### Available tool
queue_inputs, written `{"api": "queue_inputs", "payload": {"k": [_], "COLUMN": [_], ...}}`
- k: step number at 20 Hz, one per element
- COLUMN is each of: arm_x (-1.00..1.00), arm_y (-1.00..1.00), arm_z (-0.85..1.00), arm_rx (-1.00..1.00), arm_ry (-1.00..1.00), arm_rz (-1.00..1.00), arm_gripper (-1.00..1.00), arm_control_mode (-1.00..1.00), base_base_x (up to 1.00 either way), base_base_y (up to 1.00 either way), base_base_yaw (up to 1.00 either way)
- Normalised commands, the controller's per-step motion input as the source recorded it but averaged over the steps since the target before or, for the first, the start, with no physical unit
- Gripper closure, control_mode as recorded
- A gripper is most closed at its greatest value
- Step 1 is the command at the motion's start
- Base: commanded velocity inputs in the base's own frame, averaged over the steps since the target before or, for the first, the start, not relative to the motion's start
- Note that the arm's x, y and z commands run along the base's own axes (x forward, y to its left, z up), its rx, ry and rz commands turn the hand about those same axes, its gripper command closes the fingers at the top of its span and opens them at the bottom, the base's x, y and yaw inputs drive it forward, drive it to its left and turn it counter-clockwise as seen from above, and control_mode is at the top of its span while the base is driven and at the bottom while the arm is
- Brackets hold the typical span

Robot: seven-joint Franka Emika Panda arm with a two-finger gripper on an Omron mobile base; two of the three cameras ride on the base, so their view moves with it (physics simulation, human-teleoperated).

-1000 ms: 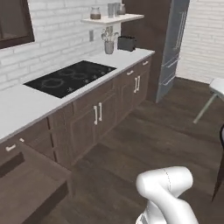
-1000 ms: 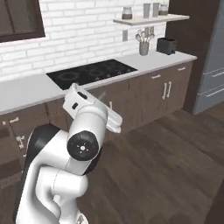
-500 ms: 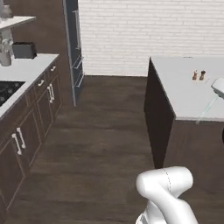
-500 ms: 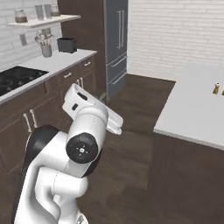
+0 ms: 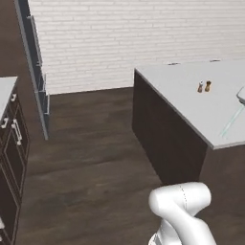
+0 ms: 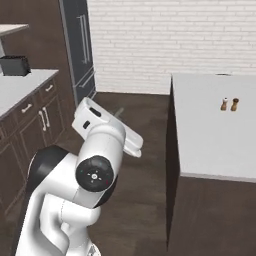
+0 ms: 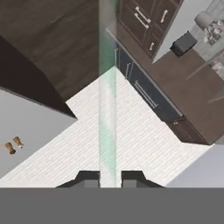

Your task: Take a straw from the drawer in front and place it inside the glass cup on the dining counter.

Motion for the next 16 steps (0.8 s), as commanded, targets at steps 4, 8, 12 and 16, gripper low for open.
{"api": "queue_inputs", "payload": {"k": [4,8,12,16], "arm_x": [0.00,0.00,0.00,0.00], "arm_y": [0.00,0.00,0.00,0.00], "arm_z": [0.00,0.00,0.00,0.00], "arm_rx": [0.00,0.00,0.00,0.00], "arm_ry": [0.00,0.00,0.00,0.00], "arm_rz": [0.00,0.00,0.00,0.00], "arm_gripper": [1.00,1.00,1.00,1.00], "arm_control_mode": [1.00,1.00,1.00,1.00], "base_base_x": [0.95,0.99,1.00,1.00], "base_base_y": [1.00,0.75,0.54,0.55], "base_base_yaw": [-0.41,-0.42,-0.46,-0.42]}}
